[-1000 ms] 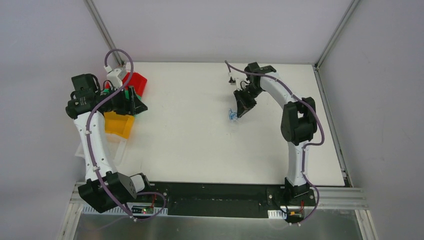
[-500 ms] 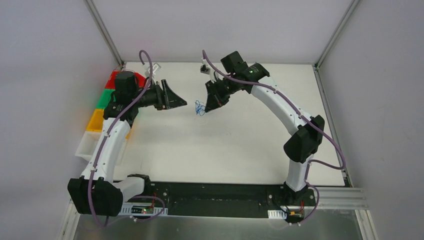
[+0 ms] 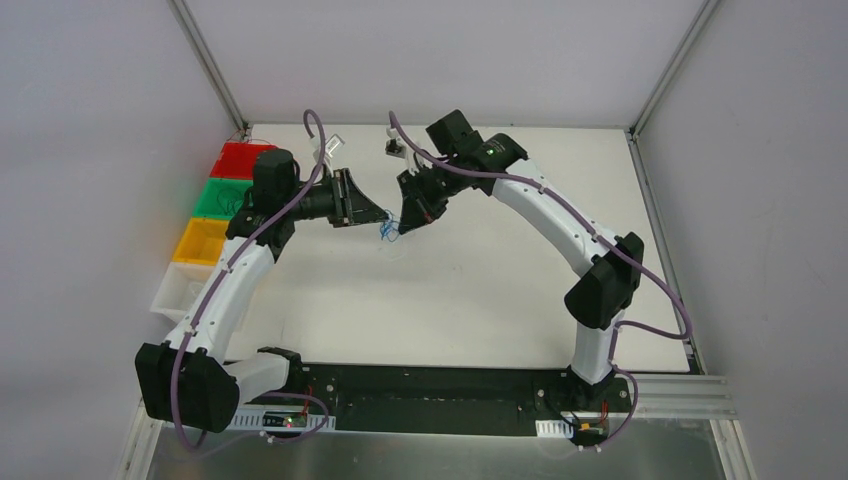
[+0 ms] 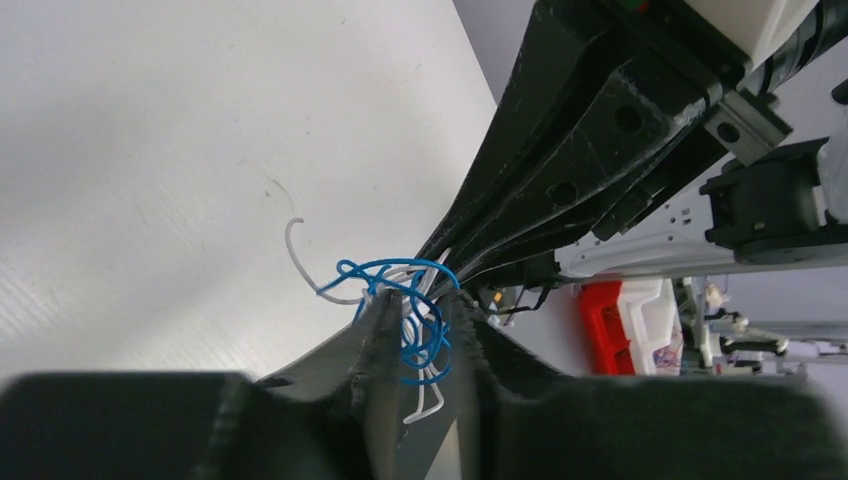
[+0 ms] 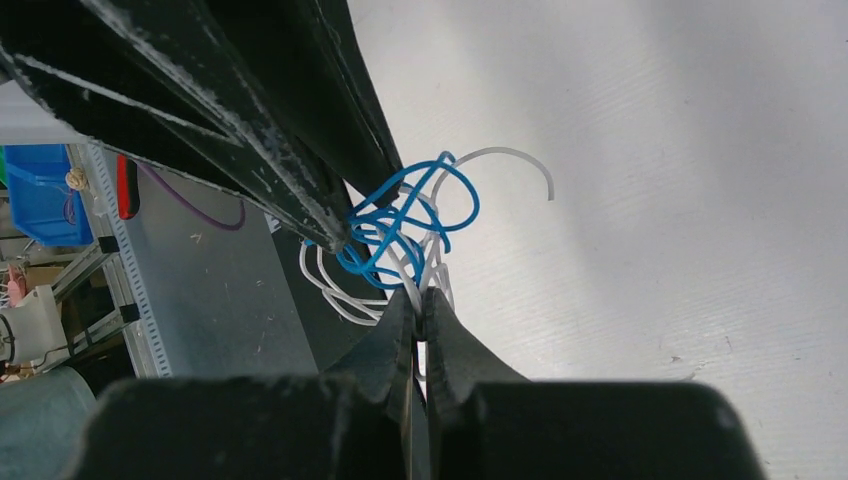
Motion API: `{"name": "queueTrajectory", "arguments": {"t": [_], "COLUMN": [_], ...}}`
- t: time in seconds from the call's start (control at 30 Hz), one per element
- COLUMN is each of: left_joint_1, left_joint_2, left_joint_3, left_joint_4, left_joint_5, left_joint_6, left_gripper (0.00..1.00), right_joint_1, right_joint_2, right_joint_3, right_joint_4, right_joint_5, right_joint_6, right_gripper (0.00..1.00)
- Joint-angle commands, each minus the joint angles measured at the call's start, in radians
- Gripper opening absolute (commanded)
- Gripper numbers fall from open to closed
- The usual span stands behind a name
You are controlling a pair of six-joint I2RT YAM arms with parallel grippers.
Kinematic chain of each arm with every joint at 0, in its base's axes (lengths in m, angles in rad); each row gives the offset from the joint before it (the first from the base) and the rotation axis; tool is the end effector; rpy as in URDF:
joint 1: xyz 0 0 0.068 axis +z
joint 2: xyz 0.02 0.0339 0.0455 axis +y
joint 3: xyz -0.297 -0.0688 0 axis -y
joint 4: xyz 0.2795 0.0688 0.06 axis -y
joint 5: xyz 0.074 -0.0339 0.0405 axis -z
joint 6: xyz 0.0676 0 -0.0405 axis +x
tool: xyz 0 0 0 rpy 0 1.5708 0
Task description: Untangle the cables
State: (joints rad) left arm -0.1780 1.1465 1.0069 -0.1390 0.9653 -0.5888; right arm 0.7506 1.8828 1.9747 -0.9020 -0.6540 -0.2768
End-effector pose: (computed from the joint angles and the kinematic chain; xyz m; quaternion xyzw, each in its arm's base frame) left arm 0.2766 -0.1062 0.3738 0.1293 0.7494 -0.5432 0.3560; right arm 0.3171 0.3520 0.3891 -0.5360 0.7072 0.3724 0.2718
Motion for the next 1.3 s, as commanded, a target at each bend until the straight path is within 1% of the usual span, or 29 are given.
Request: {"name": "queueTrajectory", "arguments": {"t": [0.0,0.03,0.17,0.27,0.4,0.53,0.73,0.83,0.93,1.1,1.17,1.27], "left_joint_1": [-0.006,-0.006,0.024,0.088,0.229,0.39,0.589,0.651,0.673,0.711,0.736,0.786], "left_joint_2": [0.001,0.003,-0.01,-0.039,-0.07,-0.05,0.047,0.102,0.14,0.224,0.236,0.246], "left_joint_3": [0.029,0.041,0.077,0.082,0.101,0.157,0.301,0.39,0.48,0.621,0.635,0.613], "left_joint_4": [-0.011,-0.043,-0.132,-0.178,-0.257,-0.321,-0.358,-0.406,-0.518,-0.773,-0.838,-0.891], "left_joint_5": [-0.022,-0.032,-0.049,-0.035,0.004,0.061,0.131,0.136,0.053,-0.228,-0.333,-0.496], "left_joint_6": [0.047,0.074,0.148,0.19,0.288,0.357,0.414,0.468,0.59,0.824,0.912,1.021], "left_gripper": [0.12,0.0,0.0,0.0,0.0,0.0,0.0,0.0,0.0,0.0,0.0,0.0], "right_joint_1": [0.003,-0.002,-0.042,-0.108,-0.198,-0.277,-0.378,-0.427,-0.453,-0.458,-0.458,-0.458], "right_joint_2": [-0.046,-0.056,-0.095,-0.128,-0.172,-0.204,-0.234,-0.242,-0.244,-0.258,-0.262,-0.259], "right_joint_3": [0.025,0.014,-0.056,-0.109,-0.169,-0.231,-0.327,-0.366,-0.382,-0.381,-0.376,-0.364], "right_joint_4": [0.02,0.02,0.005,-0.018,-0.039,-0.069,-0.129,-0.143,-0.149,-0.153,-0.152,-0.143], "right_joint_5": [0.021,0.022,0.027,0.034,0.032,0.045,0.073,0.087,0.088,0.07,0.062,0.047], "right_joint_6": [0.001,-0.001,-0.011,-0.034,-0.056,-0.1,-0.203,-0.244,-0.251,-0.245,-0.234,-0.205], "right_gripper": [0.0,0.0,0.0,0.0,0.0,0.0,0.0,0.0,0.0,0.0,0.0,0.0]}}
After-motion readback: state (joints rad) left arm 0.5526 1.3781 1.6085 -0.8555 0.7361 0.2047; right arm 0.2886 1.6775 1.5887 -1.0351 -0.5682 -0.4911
